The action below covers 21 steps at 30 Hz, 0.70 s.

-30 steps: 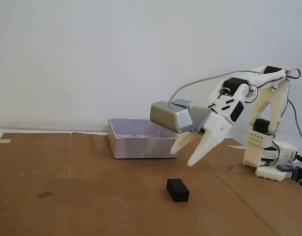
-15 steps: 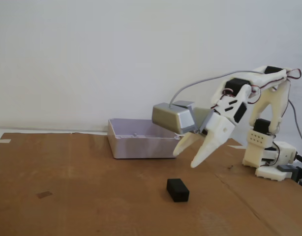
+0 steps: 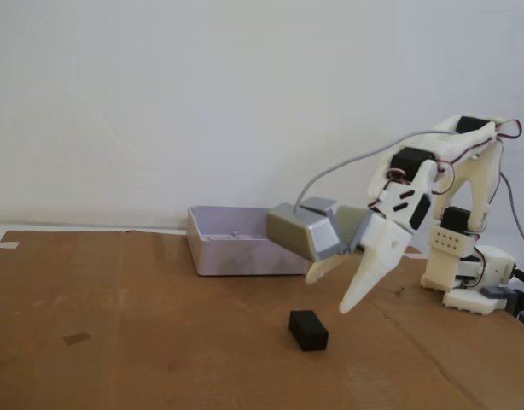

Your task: Grasp a block and put it in the box.

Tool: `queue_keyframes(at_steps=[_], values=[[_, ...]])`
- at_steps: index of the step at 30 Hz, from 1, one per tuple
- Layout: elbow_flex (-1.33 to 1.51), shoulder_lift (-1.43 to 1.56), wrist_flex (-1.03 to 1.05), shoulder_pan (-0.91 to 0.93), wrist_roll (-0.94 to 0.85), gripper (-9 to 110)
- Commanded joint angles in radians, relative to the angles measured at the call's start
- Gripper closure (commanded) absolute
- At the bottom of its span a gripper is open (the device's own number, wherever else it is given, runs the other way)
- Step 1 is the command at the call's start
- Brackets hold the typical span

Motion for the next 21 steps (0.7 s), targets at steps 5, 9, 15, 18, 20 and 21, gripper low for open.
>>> queue_keyframes(at_steps=[5,9,15,18,20,21], values=[[-0.124,-0.021,-0.038,0.011,0.008,53],[-0.167,-0.052,-0.04,0.014,0.006,53],[-0.212,-0.078,-0.031,0.014,0.006,53],[-0.21,-0.078,-0.031,0.014,0.006,52],[-0.206,-0.08,-0.031,0.014,0.006,48],[-0.204,-0.08,-0.031,0.014,0.008,45]])
